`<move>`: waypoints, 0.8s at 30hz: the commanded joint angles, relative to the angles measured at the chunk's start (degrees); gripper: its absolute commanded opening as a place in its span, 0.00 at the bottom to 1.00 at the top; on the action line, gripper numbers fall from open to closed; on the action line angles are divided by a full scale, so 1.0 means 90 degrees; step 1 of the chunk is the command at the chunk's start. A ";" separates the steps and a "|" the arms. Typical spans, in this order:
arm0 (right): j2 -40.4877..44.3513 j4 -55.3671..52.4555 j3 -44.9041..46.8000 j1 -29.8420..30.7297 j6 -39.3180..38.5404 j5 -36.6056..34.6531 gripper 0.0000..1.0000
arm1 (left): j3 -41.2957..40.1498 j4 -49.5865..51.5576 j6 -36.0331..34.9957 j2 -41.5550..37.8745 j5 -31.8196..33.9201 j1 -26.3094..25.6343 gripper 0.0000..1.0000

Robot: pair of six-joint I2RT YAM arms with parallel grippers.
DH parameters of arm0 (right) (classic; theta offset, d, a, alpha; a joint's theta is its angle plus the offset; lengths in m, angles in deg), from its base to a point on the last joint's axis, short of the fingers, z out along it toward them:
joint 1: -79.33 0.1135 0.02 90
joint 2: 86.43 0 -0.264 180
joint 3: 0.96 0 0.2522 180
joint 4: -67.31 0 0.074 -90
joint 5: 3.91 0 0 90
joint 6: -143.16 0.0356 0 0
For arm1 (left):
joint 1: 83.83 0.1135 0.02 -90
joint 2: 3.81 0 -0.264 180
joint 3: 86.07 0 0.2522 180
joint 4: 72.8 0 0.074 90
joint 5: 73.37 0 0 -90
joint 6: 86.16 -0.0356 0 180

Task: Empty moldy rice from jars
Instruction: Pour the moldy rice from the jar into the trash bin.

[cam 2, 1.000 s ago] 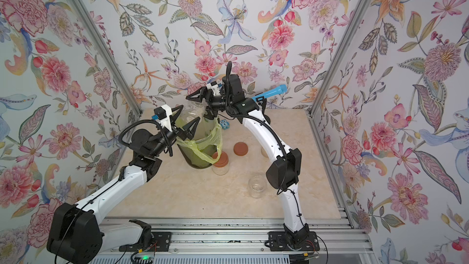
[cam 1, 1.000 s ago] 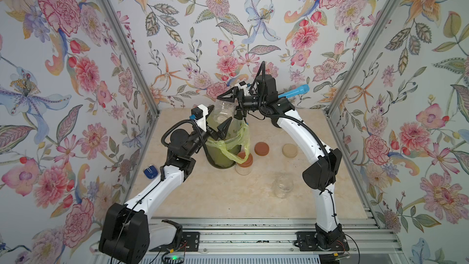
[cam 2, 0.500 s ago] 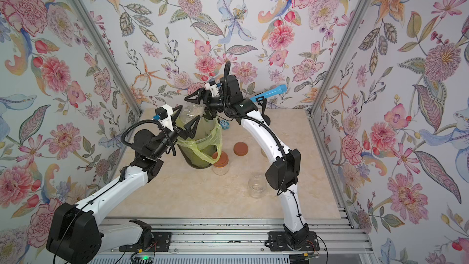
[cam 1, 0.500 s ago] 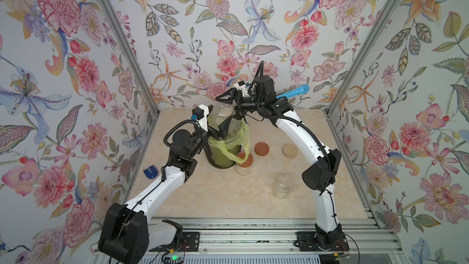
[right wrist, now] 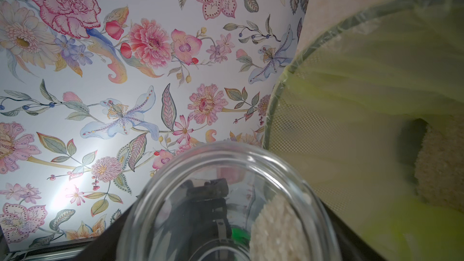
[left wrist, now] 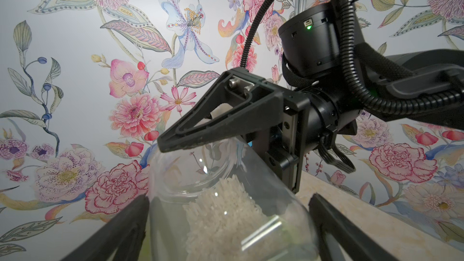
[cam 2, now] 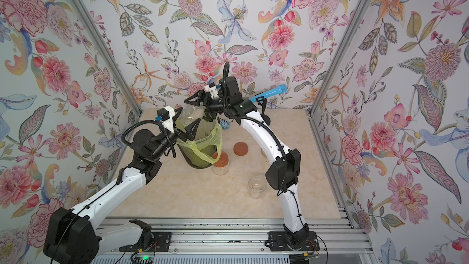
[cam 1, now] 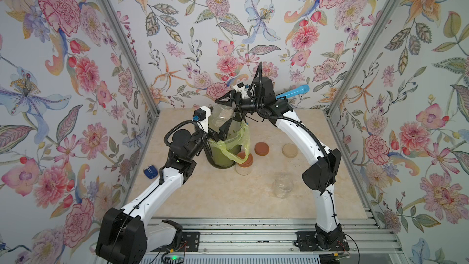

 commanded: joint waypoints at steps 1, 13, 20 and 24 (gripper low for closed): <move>0.0636 0.0248 -0.0088 0.0118 0.0014 0.0646 0.00 | -0.0122 0.0191 -0.0093 -0.0004 0.0449 0.0082 1.00; 0.0833 0.0249 0.0032 0.0124 -0.0321 0.0669 0.00 | -0.0146 0.0136 0.0201 -0.0093 0.0485 0.0198 1.00; 0.0815 0.0258 -0.0084 0.0336 -0.0513 0.0509 0.00 | -0.0249 -0.0122 0.0613 -0.0169 0.0486 0.0199 1.00; 0.0772 0.0262 -0.0222 0.0430 -0.0592 0.0312 0.00 | -0.0413 -0.0406 0.0877 -0.0198 0.0735 0.0145 1.00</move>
